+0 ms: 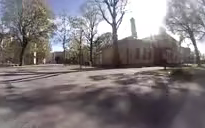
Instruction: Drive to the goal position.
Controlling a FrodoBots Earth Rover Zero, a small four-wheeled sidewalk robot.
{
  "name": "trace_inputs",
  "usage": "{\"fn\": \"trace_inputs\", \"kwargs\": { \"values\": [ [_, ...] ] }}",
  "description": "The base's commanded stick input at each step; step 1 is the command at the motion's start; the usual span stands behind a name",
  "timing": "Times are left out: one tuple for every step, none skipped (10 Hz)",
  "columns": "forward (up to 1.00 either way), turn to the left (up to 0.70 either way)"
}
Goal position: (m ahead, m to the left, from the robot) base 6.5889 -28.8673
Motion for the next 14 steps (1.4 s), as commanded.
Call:
{"fn": "trace_inputs", "kwargs": {
  "values": [
    [1.00,0.00],
    [1.00,0.00],
    [1.00,0.00],
    [1.00,0.00],
    [1.00,0.00],
    [1.00,0.00],
    [1.00,0.00],
    [1.00,0.00],
    [1.00,0.00],
    [1.00,0.00],
    [1.00,0.00],
    [1.00,0.00],
    [1.00,0.00],
    [1.00,0.00]
  ]
}}
